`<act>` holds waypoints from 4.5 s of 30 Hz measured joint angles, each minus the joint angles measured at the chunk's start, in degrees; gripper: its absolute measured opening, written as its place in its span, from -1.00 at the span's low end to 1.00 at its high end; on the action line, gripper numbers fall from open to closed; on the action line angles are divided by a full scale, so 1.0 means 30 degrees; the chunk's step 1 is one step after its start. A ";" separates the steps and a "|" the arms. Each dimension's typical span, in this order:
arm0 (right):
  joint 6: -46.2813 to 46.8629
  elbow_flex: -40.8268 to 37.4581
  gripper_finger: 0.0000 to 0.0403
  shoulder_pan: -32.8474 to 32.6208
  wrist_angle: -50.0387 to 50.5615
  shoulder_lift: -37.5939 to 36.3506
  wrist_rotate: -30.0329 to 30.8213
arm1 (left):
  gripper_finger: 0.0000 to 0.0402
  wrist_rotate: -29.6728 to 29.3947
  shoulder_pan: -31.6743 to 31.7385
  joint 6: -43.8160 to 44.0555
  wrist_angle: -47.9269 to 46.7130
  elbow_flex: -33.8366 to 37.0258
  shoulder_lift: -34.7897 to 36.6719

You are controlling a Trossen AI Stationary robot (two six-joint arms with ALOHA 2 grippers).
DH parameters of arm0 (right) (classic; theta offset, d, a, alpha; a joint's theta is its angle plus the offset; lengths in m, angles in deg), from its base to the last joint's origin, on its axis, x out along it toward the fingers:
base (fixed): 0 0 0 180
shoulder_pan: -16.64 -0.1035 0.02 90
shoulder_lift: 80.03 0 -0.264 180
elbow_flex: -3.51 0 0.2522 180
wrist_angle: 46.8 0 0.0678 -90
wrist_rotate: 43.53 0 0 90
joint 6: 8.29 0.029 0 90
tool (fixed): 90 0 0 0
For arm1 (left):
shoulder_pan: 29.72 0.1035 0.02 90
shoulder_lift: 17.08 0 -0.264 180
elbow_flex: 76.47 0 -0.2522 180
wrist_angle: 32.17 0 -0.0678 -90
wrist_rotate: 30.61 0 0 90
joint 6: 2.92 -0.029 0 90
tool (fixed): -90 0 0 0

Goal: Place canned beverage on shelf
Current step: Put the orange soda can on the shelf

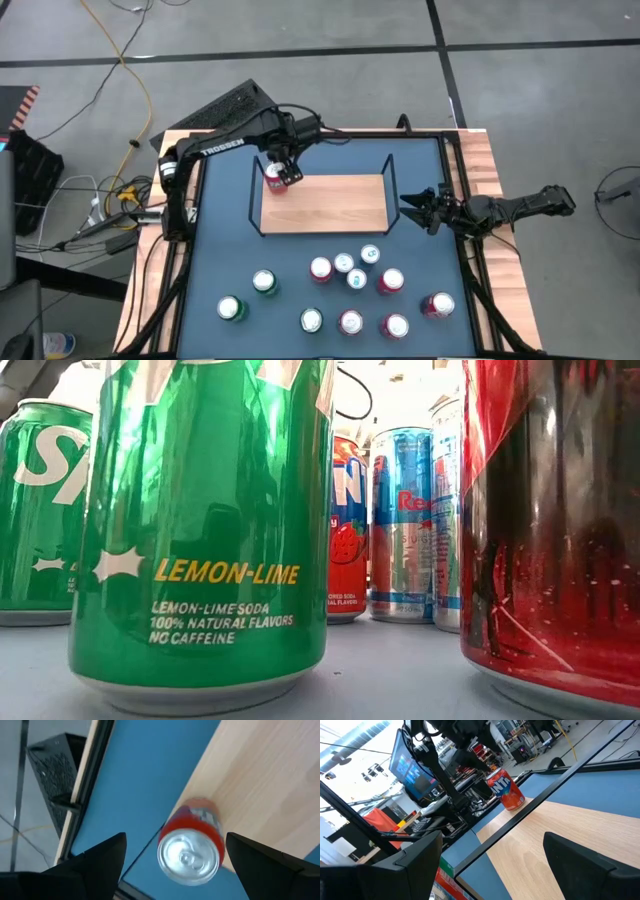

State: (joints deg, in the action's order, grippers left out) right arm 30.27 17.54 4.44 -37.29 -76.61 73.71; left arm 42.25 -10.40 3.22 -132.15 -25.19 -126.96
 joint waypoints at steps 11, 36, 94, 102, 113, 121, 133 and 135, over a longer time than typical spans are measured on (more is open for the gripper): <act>-0.0007 0.0002 0.72 -0.0005 0.0000 0.0000 -0.0036 | 0.63 0.0872 -0.0107 -0.0729 -0.0665 0.0007 0.0022; -0.0015 -0.0005 0.72 -0.0007 0.0000 0.0000 -0.0051 | 0.63 0.1026 -0.0183 -0.2185 -0.0501 0.0007 0.0022; -0.0015 -0.0005 0.72 -0.0044 0.0007 0.0000 -0.0131 | 0.56 0.3246 0.0242 -0.6708 0.8939 0.7953 0.6919; -0.0015 -0.0002 0.72 -0.0018 0.0007 0.0000 -0.0117 | 0.56 0.3071 0.0235 -0.6306 0.8943 0.9513 0.6629; -0.0007 -0.0004 0.72 -0.0022 0.0000 0.0000 -0.0092 | 0.56 0.2115 0.0131 -0.5837 0.9003 1.1300 0.6637; 0.0000 -0.0002 0.72 -0.0015 0.0003 0.0000 -0.0066 | 0.42 0.2417 0.0111 -0.7140 0.8785 1.1329 0.6705; -0.0007 -0.0006 0.72 -0.0022 0.0000 0.0000 -0.0058 | 0.09 0.3633 0.0060 -1.3226 0.7862 1.1322 0.6725; -0.0007 0.0001 0.72 -0.0021 0.0000 0.0000 -0.0058 | 0.09 0.3544 0.0060 -1.3238 0.7848 1.1322 0.6725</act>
State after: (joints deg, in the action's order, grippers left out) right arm 30.25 17.54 4.37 -37.29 -76.61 73.54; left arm 52.88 -10.22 -36.50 -108.61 8.78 -106.79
